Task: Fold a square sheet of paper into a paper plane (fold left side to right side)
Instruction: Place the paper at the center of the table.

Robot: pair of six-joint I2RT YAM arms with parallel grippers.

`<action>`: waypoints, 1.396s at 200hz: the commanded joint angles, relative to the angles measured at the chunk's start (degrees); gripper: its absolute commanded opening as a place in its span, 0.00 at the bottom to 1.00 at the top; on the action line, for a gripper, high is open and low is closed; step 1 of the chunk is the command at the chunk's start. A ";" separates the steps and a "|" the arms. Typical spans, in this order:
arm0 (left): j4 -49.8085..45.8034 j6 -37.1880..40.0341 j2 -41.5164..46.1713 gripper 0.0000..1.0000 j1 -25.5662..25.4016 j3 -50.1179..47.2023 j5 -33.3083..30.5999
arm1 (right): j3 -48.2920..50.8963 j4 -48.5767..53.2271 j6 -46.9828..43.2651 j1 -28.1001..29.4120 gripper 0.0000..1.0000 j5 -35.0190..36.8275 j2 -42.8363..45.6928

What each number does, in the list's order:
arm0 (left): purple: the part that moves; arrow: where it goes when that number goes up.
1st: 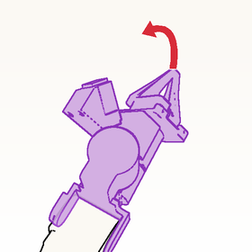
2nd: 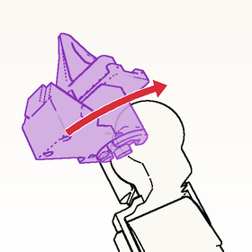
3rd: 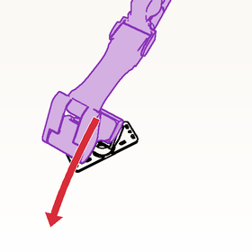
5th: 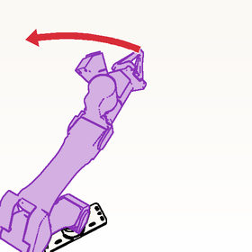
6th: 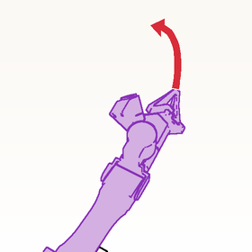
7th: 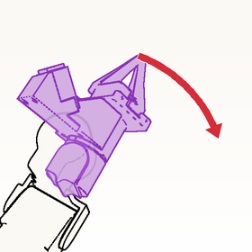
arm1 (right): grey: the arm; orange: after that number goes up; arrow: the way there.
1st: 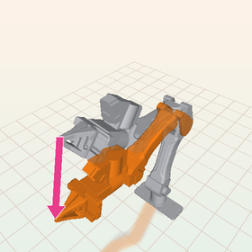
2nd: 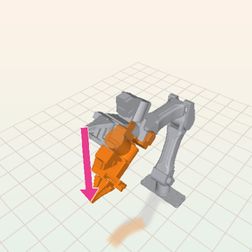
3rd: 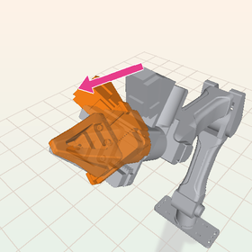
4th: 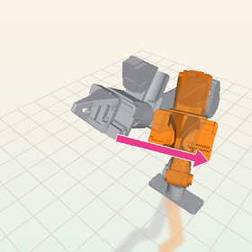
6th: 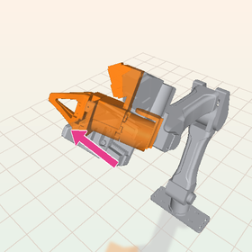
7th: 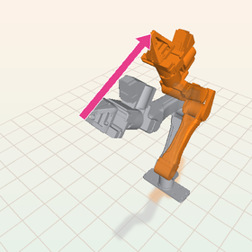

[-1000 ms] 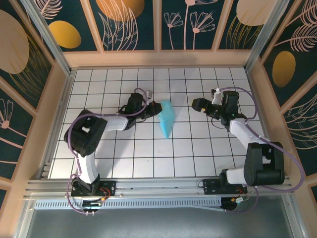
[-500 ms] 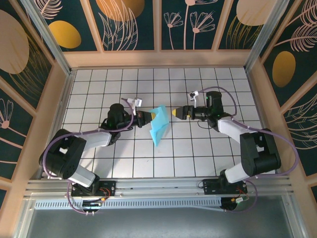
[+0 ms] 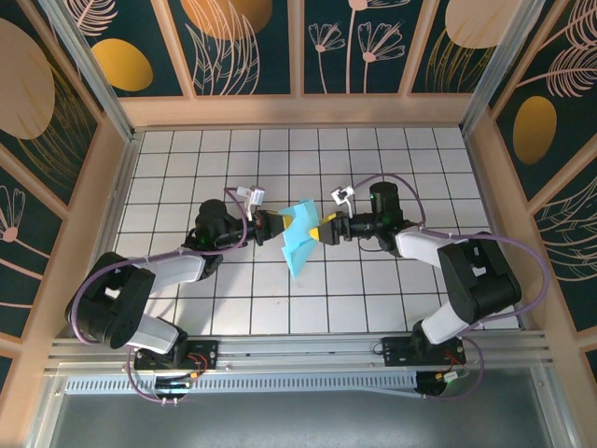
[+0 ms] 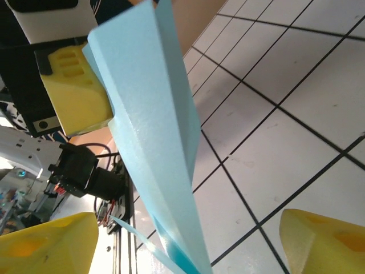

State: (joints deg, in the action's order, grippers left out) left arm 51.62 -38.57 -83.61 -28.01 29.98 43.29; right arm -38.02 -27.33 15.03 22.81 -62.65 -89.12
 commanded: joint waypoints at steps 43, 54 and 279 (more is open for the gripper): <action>0.40 1.38 -0.66 0.00 0.51 -0.18 -1.15 | -2.99 4.60 -4.53 0.40 0.67 -2.40 0.74; -0.14 1.46 -1.20 0.00 0.49 -0.01 -1.29 | -3.52 5.92 -5.26 0.48 0.64 -2.22 1.04; -12.50 4.72 -4.13 0.56 0.47 0.48 -18.10 | -12.69 19.91 -1.64 0.16 0.00 17.10 -7.11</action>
State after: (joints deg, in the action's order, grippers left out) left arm 46.46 -37.10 -89.27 -28.01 29.47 34.48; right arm -47.75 -12.34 11.11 22.98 -52.05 -94.56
